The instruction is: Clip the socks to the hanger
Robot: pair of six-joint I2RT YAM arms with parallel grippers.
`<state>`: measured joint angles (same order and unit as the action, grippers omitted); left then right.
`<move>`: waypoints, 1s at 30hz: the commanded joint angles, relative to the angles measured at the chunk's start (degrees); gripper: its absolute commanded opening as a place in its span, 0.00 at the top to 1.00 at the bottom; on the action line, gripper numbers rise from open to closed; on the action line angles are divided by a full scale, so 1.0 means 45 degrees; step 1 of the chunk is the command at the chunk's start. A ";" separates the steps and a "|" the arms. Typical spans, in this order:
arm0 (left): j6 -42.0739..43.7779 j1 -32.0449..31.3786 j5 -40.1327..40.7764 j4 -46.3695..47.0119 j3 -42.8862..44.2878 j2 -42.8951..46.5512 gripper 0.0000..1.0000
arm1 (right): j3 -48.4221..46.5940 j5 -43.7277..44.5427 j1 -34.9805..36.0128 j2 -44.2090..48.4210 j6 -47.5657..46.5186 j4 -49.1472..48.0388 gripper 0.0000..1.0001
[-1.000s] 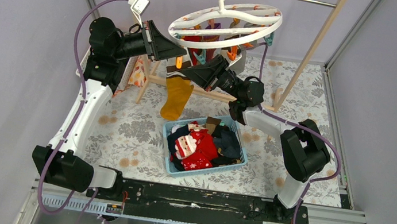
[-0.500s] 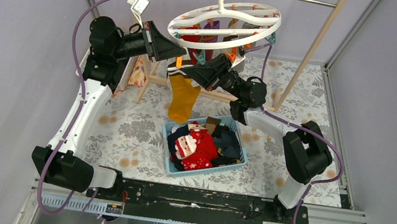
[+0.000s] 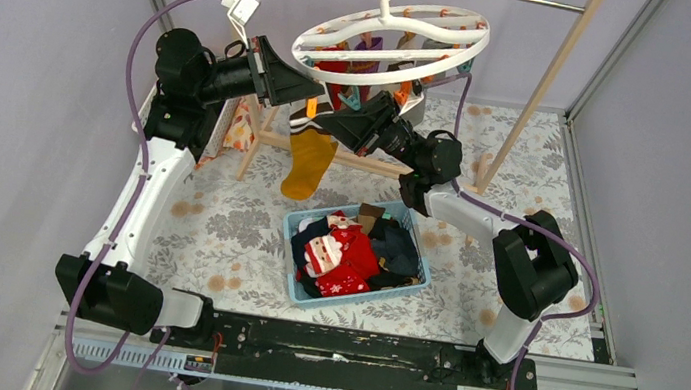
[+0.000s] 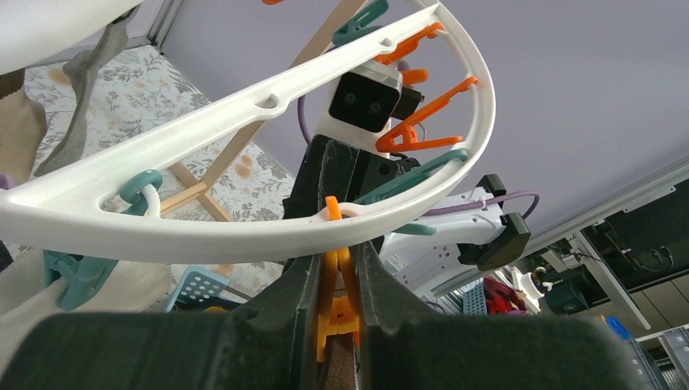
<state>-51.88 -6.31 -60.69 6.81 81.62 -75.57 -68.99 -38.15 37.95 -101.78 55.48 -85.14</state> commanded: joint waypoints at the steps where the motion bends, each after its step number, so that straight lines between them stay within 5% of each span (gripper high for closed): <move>1: 0.0118 -0.0005 -0.0576 0.0651 0.0209 0.0131 0.76 | -0.0624 0.0169 0.0178 0.0454 -0.0357 -0.0402 1.00; 6: 0.0445 -0.0005 -0.0294 0.0380 0.0197 0.0259 0.29 | -0.0507 0.0276 0.0174 0.0554 -0.0358 -0.0620 1.00; 14: 0.2073 0.0167 0.0491 -0.1386 0.0359 0.0703 0.02 | -0.0308 0.0516 0.0179 0.0664 -0.0298 -0.0810 1.00; 25: 0.4320 0.0405 0.1253 -0.3625 -0.0992 0.1701 0.06 | -0.0084 0.0567 0.0177 0.0763 -0.0158 -0.0853 1.00; 30: 0.3992 0.0425 0.1031 -0.2981 -0.1347 0.1641 0.41 | 0.0041 0.0577 0.0169 0.0882 0.0021 -0.0870 0.89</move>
<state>-34.33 -4.78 -55.92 -7.86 76.53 -68.16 -68.66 -36.91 38.24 -101.45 55.24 -85.19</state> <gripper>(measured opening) 0.711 0.046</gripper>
